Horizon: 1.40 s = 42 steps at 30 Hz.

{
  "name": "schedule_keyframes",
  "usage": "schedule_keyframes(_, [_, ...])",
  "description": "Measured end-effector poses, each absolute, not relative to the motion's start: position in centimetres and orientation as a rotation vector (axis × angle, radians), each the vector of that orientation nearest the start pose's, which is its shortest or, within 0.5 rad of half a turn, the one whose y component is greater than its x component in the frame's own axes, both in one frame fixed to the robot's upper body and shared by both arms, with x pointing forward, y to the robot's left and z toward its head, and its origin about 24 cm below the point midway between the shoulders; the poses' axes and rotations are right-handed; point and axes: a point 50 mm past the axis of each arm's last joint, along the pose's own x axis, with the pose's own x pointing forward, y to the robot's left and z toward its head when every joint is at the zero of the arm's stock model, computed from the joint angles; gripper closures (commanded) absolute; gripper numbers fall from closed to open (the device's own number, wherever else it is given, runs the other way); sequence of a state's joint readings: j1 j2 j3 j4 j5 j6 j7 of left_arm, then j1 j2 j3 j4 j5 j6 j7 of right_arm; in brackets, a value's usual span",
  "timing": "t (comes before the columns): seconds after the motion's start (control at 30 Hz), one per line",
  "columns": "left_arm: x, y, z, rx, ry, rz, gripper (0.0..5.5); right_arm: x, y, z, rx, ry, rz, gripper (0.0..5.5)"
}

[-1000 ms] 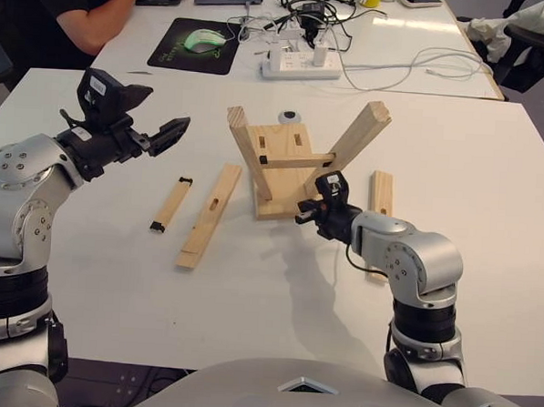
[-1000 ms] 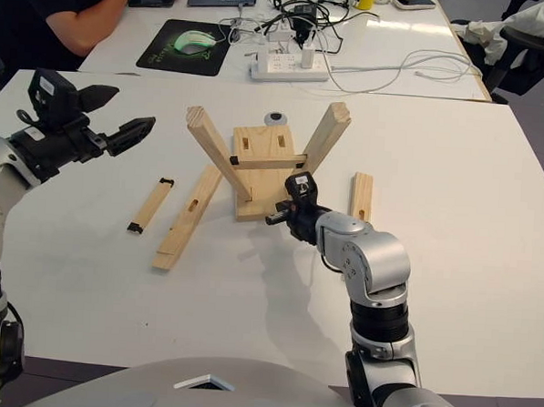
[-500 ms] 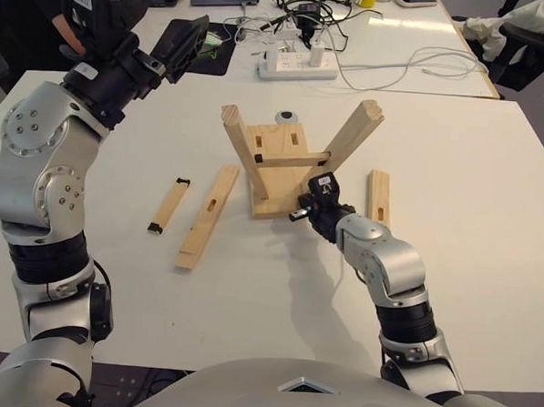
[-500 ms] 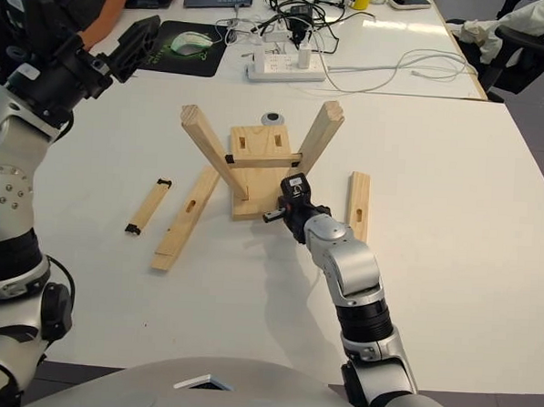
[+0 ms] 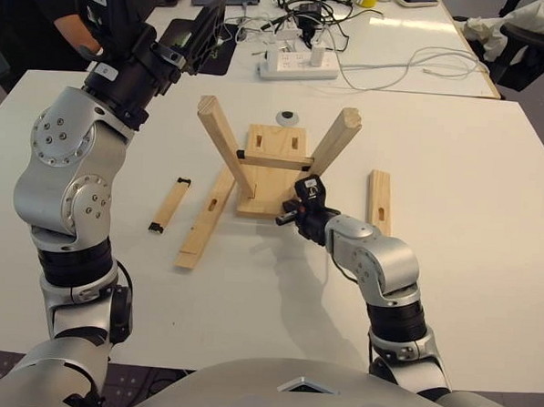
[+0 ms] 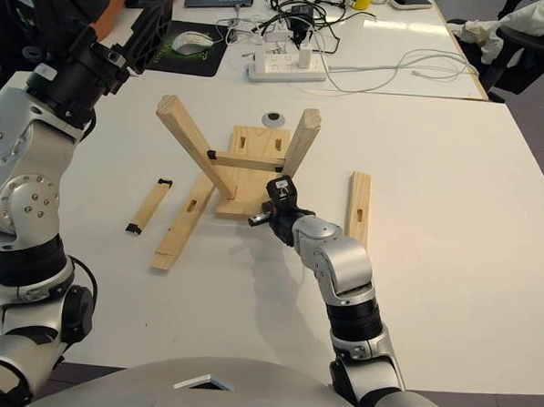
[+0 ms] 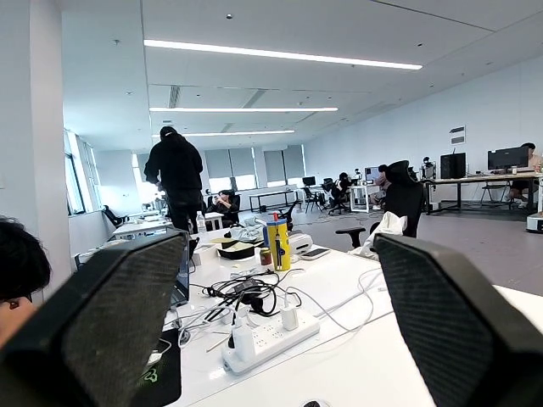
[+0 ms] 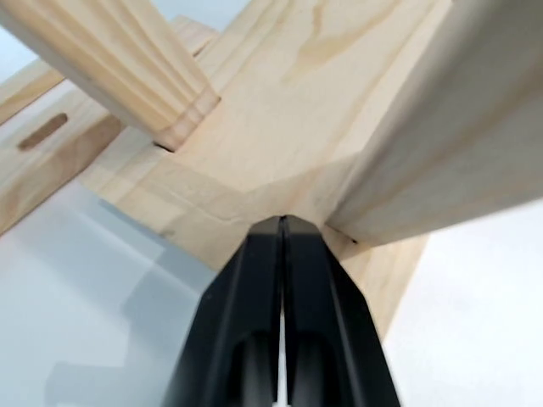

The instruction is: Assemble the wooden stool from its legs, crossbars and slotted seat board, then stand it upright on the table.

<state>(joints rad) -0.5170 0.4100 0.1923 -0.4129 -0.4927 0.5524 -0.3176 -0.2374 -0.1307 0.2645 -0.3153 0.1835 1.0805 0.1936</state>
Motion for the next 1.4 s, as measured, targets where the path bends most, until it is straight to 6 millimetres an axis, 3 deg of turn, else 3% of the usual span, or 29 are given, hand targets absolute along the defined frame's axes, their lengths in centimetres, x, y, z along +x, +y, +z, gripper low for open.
schedule_keyframes(0.1, [28.5, 18.0, 24.7, 0.022, -0.404, -0.463, 1.72, 25.6, -9.0, 7.3, -0.087, 0.505, 0.549, 5.5])
schedule_keyframes(0.23, [28.6, 18.5, 24.8, -0.018, -0.413, -0.459, 2.34, 26.1, -9.4, 10.3, -0.019, 0.301, 0.567, 5.5])
schedule_keyframes(0.43, [28.7, 18.9, 24.8, -0.049, -0.41, -0.455, 3.29, 25.6, -8.8, 12.1, 0.074, 0.21, 0.635, 5.5])
schedule_keyframes(0.63, [28.8, 18.8, 24.7, -0.067, -0.4, -0.466, 4.24, 23.7, -8.7, 12.1, 0.116, 0.282, 0.762, 5.5])
schedule_keyframes(0.77, [28.6, 18.7, 24.7, -0.075, -0.402, -0.466, 4.84, 23.1, -12.8, 9.1, -0.001, 0.476, 0.731, 5.5])
schedule_keyframes(0.87, [28.6, 18.6, 24.7, -0.084, -0.407, -0.456, 5.37, 25.6, -17.2, 8.1, -0.07, 0.489, 0.557, 5.5])
schedule_keyframes(0.93, [28.6, 18.5, 24.7, -0.092, -0.408, -0.456, 5.48, 27.0, -17.9, 8.5, -0.079, 0.434, 0.516, 5.5])
schedule_keyframes(1.1, [29.2, 17.4, 25.4, -0.15, -0.432, -0.492, 5.48, 29.4, -16.5, 8.8, -0.06, 0.326, 0.494, 5.5])
schedule_keyframes(1.4, [29.5, 16.2, 25.2, -0.193, -0.401, -0.544, 5.48, 28.9, -13.7, 9.3, -0.045, 0.284, 0.589, 5.5])
